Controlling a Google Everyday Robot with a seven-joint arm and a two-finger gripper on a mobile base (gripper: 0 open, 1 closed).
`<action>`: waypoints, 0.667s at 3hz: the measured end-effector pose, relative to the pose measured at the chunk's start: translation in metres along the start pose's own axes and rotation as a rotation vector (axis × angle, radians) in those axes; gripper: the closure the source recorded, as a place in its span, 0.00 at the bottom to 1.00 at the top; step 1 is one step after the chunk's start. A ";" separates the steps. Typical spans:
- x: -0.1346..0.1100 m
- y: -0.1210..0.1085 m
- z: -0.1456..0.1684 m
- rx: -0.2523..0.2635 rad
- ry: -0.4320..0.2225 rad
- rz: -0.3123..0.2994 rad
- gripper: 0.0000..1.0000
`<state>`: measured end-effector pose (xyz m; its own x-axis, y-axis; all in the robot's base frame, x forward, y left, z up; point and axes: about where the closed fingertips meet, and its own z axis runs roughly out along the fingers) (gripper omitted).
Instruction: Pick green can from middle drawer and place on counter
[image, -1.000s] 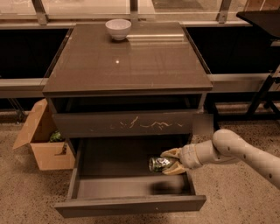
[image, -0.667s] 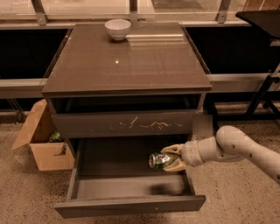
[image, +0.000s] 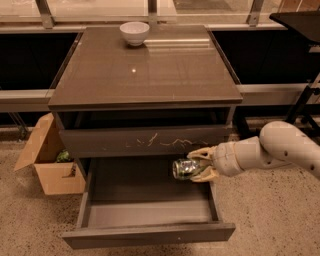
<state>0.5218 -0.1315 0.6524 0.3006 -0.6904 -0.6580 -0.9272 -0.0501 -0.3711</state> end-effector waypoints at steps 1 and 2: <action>-0.047 -0.026 -0.043 0.033 0.075 -0.094 1.00; -0.047 -0.026 -0.043 0.033 0.075 -0.094 1.00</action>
Offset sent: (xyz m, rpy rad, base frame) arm 0.0008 0.0013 0.0577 -0.0681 -0.0776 0.0100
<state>0.5223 -0.1293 0.7213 0.3672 -0.7362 -0.5685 -0.8875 -0.0944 -0.4509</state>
